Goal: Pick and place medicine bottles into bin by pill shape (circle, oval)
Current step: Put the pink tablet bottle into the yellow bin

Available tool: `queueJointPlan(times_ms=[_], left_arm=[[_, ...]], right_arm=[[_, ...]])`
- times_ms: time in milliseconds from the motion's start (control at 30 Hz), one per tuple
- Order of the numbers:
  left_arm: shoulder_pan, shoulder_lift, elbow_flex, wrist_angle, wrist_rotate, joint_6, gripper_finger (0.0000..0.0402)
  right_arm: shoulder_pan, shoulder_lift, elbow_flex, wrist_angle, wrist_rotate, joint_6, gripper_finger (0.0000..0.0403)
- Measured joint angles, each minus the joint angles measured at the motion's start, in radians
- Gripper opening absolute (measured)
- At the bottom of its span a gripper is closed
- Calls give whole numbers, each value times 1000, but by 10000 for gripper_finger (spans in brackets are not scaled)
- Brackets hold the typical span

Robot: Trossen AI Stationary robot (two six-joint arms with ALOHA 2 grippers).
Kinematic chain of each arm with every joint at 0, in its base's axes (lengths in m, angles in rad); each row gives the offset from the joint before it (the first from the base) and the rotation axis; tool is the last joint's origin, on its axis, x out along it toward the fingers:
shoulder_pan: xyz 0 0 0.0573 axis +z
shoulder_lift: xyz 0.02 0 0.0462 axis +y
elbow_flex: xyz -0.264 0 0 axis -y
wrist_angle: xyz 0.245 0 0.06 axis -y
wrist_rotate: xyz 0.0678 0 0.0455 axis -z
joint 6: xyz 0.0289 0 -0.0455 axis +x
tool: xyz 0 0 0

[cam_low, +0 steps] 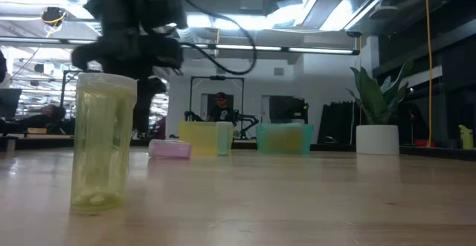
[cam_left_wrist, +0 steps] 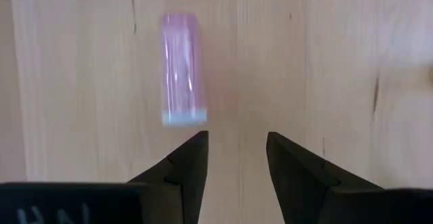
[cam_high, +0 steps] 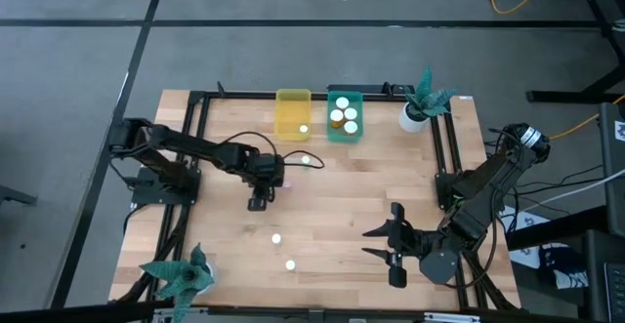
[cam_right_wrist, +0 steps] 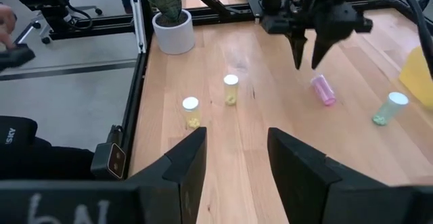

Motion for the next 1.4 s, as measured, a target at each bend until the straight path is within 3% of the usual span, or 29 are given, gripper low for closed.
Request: queueJointPlan(times_ms=[167, 233, 433, 733, 1067, 1400], left_arm=[[0, -160, -128, 92, -3, -52, 144], [0, -214, -203, 181, -50, -88, 144], [-10, -257, -337, 383, -157, -145, 144], [-40, -249, -345, 446, -157, -108, 156], [-30, -178, -345, 483, -191, -114, 251], [-30, -97, -345, 551, -201, -114, 248]], right_arm=[[0, 0, 0, -15, 1, -1, 158], [0, 0, 0, -19, 1, -2, 158], [-5, 0, 0, -20, 8, -2, 158], [-5, 1, 0, -21, 10, -1, 158], [-5, 1, 0, -26, 10, -2, 158], [-6, 1, 0, -42, -1, -2, 158]])
